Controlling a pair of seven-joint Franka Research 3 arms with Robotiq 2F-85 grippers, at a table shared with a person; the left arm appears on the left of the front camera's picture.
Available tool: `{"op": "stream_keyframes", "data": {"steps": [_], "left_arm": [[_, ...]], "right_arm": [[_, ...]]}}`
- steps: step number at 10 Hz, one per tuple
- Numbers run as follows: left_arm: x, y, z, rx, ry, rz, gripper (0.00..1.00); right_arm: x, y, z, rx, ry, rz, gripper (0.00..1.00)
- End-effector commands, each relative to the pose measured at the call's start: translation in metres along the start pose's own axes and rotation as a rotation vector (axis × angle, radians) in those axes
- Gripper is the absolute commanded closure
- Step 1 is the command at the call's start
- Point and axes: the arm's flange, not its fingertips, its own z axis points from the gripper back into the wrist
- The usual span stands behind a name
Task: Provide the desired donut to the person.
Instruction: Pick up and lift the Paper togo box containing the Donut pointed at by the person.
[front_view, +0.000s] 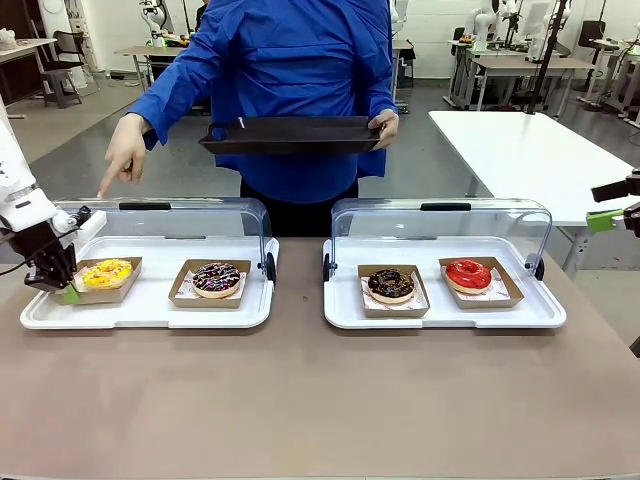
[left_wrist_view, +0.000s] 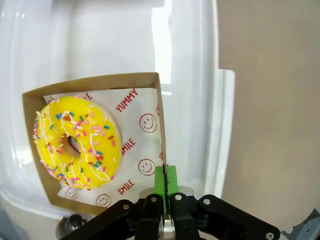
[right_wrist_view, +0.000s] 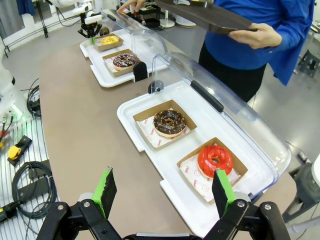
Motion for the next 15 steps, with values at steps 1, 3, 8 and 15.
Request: {"op": "stream_keyframes", "data": {"steps": [1,3,8,15], "left_arm": [[0.007,-0.052,0.021,0.079,0.045,-0.011,1.0],[0.025,-0.101,0.042,0.032,0.057,-0.005,1.0],[0.048,-0.203,0.093,0.241,0.044,-0.035,1.0],[0.048,-0.19,0.171,0.339,0.002,-0.199,1.0]], "right_arm": [[0.0,-0.002,-0.001,0.005,-0.014,0.011,0.0],[0.0,-0.002,-0.001,0.005,-0.014,0.011,0.0],[0.0,-0.002,-0.001,0.005,-0.014,0.011,0.0],[0.0,-0.002,-0.001,0.005,-0.014,0.011,0.0]]}}
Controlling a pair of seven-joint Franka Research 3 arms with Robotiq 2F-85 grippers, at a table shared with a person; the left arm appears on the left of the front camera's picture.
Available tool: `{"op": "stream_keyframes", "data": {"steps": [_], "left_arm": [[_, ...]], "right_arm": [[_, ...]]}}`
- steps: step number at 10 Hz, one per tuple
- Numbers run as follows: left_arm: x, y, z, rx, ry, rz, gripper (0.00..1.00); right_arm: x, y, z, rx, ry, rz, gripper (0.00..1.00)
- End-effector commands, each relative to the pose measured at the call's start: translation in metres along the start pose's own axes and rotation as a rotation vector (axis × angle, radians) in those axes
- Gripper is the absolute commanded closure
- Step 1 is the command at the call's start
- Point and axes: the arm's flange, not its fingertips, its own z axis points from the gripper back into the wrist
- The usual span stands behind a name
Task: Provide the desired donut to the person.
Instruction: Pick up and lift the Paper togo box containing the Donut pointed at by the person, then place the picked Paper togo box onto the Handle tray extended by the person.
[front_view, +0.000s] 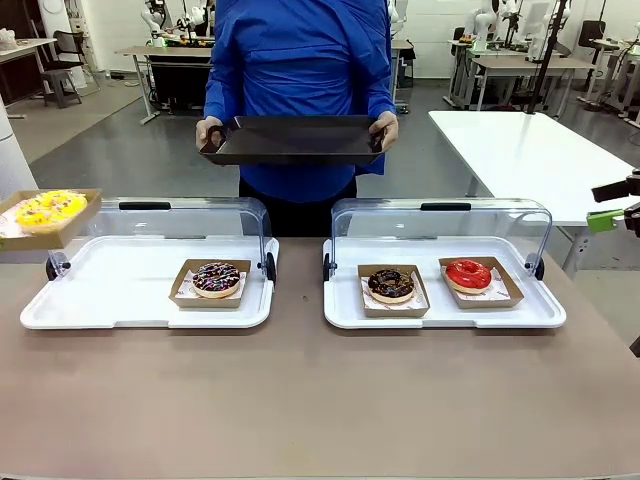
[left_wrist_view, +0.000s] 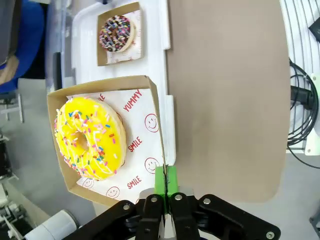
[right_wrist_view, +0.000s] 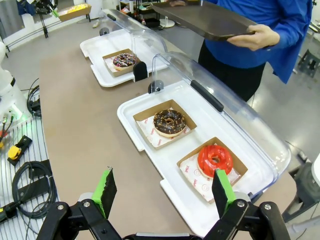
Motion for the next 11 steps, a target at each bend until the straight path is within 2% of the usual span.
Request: {"op": "stream_keyframes", "data": {"steps": [1,11], "left_arm": [[-0.0006,-0.0006,0.0064,0.025,0.008,0.029,1.0],[-0.0006,-0.0006,0.0064,0.025,0.008,0.029,1.0]], "right_arm": [[-0.0002,-0.0018,-0.0014,0.006,-0.015,0.012,0.0],[-0.0002,-0.0018,-0.0014,0.006,-0.015,0.012,0.0]]}}
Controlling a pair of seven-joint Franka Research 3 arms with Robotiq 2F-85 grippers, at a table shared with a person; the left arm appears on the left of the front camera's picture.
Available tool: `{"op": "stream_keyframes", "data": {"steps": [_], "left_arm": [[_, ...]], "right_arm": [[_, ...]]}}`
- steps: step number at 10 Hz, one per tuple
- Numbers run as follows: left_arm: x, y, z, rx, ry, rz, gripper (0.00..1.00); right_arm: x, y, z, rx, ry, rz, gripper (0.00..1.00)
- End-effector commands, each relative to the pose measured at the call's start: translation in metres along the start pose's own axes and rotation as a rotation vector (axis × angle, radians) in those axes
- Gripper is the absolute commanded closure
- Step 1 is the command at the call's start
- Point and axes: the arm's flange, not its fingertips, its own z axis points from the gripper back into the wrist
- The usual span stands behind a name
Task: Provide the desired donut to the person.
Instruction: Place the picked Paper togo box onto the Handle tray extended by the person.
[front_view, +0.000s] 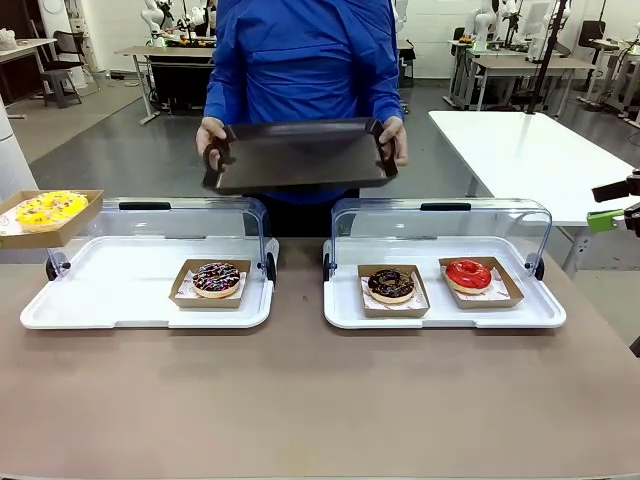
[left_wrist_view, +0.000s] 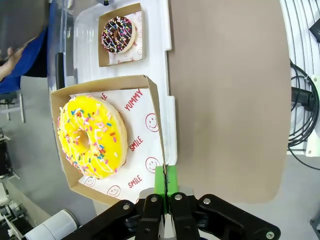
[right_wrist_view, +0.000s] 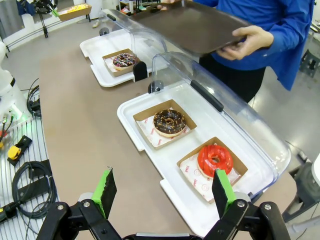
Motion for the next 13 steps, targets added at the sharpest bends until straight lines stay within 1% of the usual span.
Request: {"op": "stream_keyframes", "data": {"steps": [1,9,10,11,12,13], "left_arm": [[0.0,0.0,0.001,0.008,0.014,0.02,1.0],[0.0,0.0,0.001,0.008,0.014,0.02,1.0],[0.0,0.0,0.0,0.0,0.0,0.0,0.99],[0.041,0.021,0.013,-0.002,-0.003,-0.002,0.99],[0.083,0.044,0.024,0.036,-0.029,0.027,0.99],[0.126,0.058,0.031,0.033,0.009,0.001,0.99]], "right_arm": [[0.0,-0.002,-0.002,0.006,-0.015,0.012,0.0],[0.0,-0.002,-0.002,0.006,-0.015,0.012,0.0],[0.0,-0.002,-0.002,0.006,-0.015,0.012,0.0],[0.0,-0.002,-0.002,0.006,-0.015,0.012,0.0],[0.0,-0.002,-0.002,0.006,-0.015,0.012,0.0],[0.0,-0.002,-0.002,0.006,-0.015,0.012,0.0]]}}
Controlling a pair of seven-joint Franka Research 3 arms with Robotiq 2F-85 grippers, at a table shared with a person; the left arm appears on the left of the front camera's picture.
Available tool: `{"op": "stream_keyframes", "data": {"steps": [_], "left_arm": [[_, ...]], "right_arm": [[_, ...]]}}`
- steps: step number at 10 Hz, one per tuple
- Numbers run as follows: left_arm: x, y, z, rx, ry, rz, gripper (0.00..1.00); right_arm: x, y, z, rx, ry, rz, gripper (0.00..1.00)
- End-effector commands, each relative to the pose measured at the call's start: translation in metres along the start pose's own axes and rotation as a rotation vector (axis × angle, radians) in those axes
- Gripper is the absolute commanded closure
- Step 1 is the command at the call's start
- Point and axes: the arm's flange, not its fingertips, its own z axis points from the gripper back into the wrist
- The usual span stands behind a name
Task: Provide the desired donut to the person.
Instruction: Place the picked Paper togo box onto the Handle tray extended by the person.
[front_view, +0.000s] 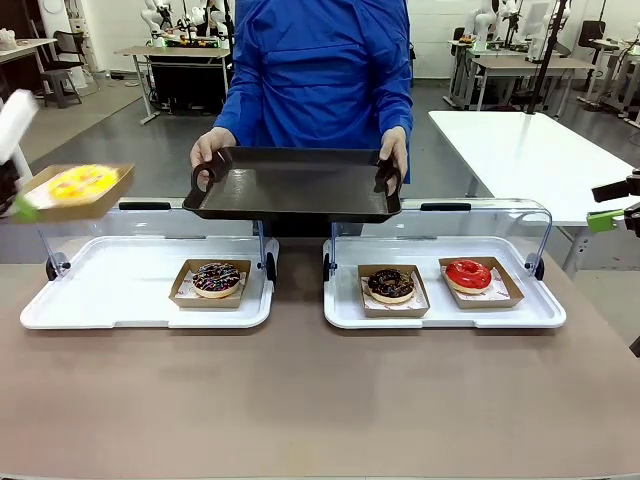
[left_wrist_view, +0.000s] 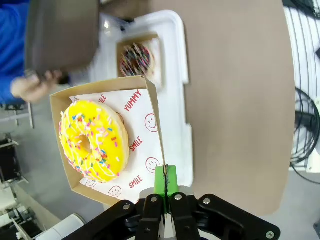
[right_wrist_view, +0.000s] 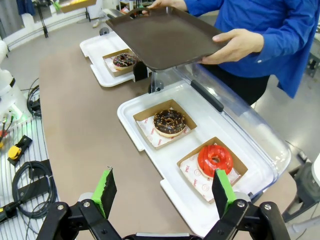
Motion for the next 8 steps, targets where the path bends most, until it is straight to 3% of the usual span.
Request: {"op": "stream_keyframes", "data": {"steps": [1,4,6,8], "left_arm": [[0.072,0.044,0.006,-0.025,0.036,-0.049,0.99],[0.15,0.103,-0.04,-0.018,0.004,-0.044,0.99],[0.167,0.147,-0.094,-0.106,-0.098,-0.086,0.99],[0.174,0.166,-0.129,-0.105,-0.078,-0.098,0.99]], "right_arm": [[0.0,-0.002,-0.001,0.005,-0.016,0.012,0.0],[0.0,-0.002,-0.001,0.005,-0.016,0.012,0.0],[0.0,-0.002,-0.001,0.005,-0.016,0.012,0.0],[0.0,-0.002,-0.001,0.005,-0.016,0.012,0.0]]}}
